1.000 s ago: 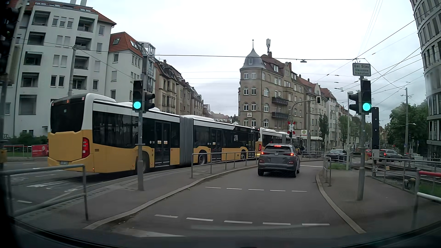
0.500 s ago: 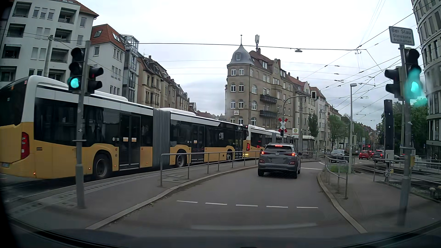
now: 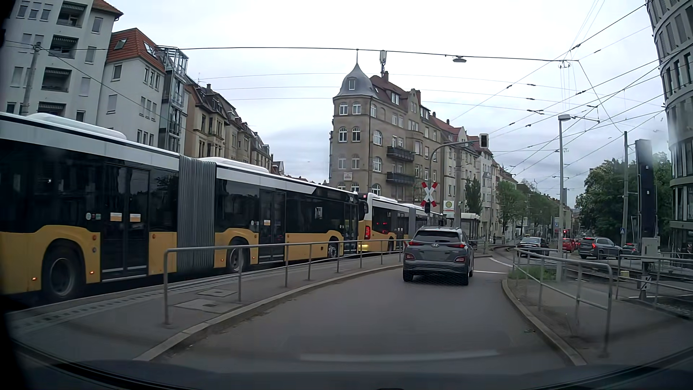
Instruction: Follow the waypoints while adhering to traffic rules and regulations
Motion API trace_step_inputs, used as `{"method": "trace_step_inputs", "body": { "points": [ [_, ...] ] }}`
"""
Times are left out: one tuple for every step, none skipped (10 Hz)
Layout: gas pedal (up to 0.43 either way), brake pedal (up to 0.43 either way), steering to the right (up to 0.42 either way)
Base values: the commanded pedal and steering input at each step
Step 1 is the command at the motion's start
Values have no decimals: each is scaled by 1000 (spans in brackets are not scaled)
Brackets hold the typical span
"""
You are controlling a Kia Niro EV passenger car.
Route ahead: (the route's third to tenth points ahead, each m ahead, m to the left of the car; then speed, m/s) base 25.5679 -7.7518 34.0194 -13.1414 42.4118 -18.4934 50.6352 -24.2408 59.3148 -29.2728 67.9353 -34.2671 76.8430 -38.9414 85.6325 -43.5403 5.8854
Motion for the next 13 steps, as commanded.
{"method": "trace_step_inputs", "body": {
  "points": [
    [0, 0, 80],
    [0, 0, 80],
    [0, 0, 81],
    [0, 0, 84],
    [0, 0, 87],
    [0, 0, 87],
    [0, 98, 87],
    [0, 140, 88],
    [0, 159, 90],
    [0, 159, 96],
    [0, 159, 100],
    [0, 140, 100],
    [0, 134, 100]
  ]
}}
